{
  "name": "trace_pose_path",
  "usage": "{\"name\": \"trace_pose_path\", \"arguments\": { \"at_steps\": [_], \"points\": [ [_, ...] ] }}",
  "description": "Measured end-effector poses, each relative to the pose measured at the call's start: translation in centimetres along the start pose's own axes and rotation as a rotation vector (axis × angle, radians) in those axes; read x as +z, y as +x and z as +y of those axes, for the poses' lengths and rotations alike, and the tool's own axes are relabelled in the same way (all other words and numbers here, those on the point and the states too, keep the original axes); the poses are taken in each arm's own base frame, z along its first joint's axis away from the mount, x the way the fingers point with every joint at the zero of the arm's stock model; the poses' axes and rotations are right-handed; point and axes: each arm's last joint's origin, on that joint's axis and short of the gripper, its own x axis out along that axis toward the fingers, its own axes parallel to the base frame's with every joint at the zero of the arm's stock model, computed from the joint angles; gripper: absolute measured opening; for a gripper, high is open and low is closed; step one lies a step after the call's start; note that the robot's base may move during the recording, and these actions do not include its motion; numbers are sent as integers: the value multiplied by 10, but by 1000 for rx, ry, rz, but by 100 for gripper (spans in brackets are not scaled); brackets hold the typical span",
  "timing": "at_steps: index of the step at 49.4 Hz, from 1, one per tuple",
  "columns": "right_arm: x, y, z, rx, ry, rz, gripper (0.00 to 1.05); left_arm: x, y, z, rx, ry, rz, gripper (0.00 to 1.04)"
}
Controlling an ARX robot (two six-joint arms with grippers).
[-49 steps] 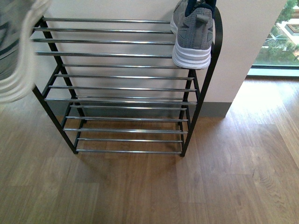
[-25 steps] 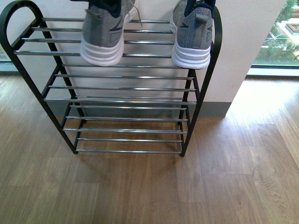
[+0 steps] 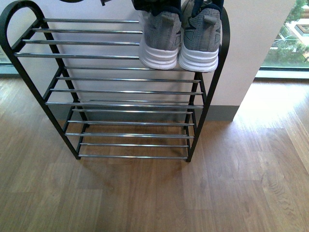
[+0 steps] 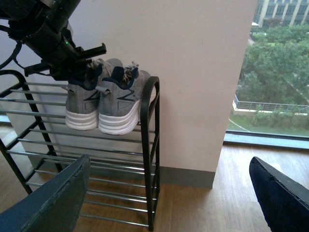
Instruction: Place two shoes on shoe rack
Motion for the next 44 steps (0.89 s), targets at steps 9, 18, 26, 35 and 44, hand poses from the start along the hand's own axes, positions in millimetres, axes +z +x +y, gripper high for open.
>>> {"name": "trace_pose_path", "arguments": {
  "at_steps": [9,18,26,35,44],
  "points": [
    [0,0,0,0,0,0,95,-4,2,-1,6,48,5,2],
    [0,0,0,0,0,0,95,-2,6,2,-8,54,-6,2],
    [0,0,0,0,0,0,95,-10,13,5,-101,30,9,30],
    [0,0,0,0,0,0,95,-2,-28,14,-188,20,-67,63],
    [0,0,0,0,0,0,95,21,-108,28,-189,132,-382,92]
  ]
}}
